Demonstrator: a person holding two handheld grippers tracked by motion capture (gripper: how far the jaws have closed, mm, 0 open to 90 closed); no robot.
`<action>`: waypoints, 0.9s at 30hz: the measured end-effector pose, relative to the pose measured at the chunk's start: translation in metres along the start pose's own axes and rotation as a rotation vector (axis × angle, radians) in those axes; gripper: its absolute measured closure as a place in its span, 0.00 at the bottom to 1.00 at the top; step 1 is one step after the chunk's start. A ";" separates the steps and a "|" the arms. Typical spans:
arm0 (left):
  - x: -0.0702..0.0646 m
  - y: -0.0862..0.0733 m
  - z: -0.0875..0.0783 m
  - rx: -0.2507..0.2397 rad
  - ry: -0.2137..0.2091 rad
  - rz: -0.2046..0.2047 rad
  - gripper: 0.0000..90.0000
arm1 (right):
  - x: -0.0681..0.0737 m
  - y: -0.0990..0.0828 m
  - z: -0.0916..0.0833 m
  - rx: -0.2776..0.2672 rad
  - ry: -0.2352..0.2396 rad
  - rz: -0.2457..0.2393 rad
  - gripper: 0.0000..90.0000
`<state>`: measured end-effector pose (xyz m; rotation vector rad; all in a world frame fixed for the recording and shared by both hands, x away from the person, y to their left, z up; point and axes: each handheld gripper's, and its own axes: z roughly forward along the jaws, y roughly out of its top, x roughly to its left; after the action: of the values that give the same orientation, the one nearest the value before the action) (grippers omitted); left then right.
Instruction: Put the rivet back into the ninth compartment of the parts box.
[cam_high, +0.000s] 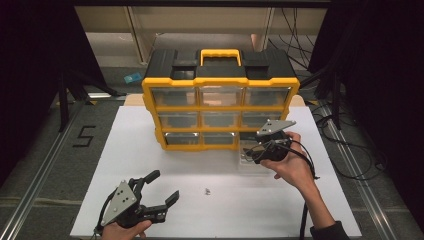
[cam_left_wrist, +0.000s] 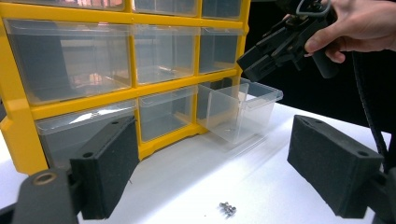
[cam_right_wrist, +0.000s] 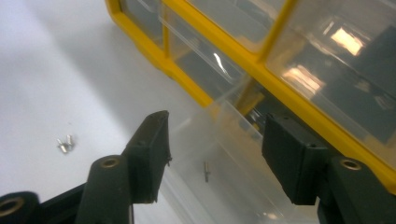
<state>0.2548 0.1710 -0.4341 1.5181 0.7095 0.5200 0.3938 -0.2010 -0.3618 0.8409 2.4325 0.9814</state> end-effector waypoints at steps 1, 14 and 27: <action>0.000 0.000 0.000 0.000 0.000 0.000 0.18 | 0.002 0.001 -0.001 -0.006 0.006 0.001 0.45; 0.000 0.000 0.000 0.000 -0.001 -0.001 0.18 | 0.039 0.016 0.008 -0.036 0.086 -0.098 0.37; 0.000 0.000 0.000 -0.002 0.000 -0.003 0.18 | 0.091 0.015 0.051 0.101 0.174 -0.239 0.36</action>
<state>0.2549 0.1706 -0.4344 1.5148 0.7111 0.5182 0.3589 -0.1076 -0.3968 0.4974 2.6736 0.8801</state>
